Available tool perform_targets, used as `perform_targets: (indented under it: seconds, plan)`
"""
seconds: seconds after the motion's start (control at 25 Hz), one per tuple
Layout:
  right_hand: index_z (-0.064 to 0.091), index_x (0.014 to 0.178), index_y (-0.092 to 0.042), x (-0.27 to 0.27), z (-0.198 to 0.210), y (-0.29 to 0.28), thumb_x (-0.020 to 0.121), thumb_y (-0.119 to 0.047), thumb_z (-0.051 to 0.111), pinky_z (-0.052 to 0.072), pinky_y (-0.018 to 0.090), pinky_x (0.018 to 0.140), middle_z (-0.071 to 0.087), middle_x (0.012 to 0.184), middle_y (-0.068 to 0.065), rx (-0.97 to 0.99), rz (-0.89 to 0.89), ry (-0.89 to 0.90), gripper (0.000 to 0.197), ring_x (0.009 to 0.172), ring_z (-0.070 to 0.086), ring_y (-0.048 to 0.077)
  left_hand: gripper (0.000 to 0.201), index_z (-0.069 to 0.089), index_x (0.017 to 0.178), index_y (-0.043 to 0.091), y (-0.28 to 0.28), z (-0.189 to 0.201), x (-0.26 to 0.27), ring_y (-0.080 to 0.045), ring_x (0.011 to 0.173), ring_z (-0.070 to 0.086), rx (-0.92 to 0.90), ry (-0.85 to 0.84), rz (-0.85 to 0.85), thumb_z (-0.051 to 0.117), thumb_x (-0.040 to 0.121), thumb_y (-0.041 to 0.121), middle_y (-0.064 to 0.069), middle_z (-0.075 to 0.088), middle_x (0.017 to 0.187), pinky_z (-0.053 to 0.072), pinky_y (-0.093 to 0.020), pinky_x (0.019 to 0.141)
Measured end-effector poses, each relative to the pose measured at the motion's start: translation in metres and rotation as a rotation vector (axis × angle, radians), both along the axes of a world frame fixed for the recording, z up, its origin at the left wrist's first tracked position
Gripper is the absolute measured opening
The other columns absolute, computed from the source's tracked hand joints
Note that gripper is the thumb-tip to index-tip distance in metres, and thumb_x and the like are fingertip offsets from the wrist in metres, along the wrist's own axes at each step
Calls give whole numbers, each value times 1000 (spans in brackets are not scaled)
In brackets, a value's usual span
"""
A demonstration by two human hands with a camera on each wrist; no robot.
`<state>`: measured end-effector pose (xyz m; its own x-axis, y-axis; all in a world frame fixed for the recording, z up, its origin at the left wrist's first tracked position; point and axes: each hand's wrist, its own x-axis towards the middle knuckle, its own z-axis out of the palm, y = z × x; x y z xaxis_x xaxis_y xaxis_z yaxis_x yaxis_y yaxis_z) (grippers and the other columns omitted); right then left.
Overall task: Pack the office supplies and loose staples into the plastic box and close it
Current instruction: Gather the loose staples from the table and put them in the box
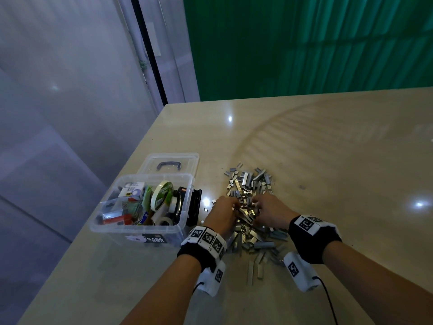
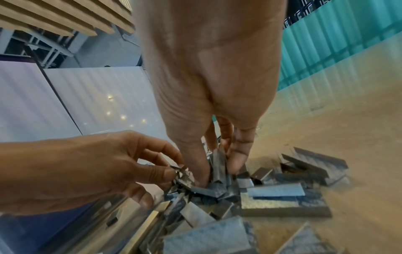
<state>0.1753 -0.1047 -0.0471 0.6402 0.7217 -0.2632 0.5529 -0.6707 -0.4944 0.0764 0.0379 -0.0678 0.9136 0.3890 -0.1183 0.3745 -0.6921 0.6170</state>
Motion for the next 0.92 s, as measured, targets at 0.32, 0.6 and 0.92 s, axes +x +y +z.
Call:
perform_targets:
  seconds: [0.32, 0.6, 0.92]
  plan:
    - [70, 84, -11, 1, 6, -1, 81, -6, 76, 44, 15, 57, 64, 91, 1, 1, 26, -12, 9, 74, 58, 8, 18, 68, 108, 19, 3, 13, -18, -21, 97, 59, 220, -5, 52, 64, 92, 10, -5, 54, 112, 53, -31, 85]
    - [78, 90, -9, 11, 50, 4, 81, -15, 83, 55, 16, 61, 76, 82, 2, 146, 21, 89, 11, 70, 72, 9, 12, 70, 97, 16, 8, 61, -19, -22, 83, 64, 291, -93, -34, 59, 96, 14, -4, 66, 92, 51, -33, 71]
    - [75, 88, -5, 6, 66, 21, 81, -9, 82, 44, 10, 49, 73, 77, 4, 6, 126, 23, 10, 63, 69, 9, 11, 72, 102, 13, 27, 117, -53, -23, 81, 66, 261, -194, -57, 66, 93, 17, -9, 71, 94, 56, -38, 79]
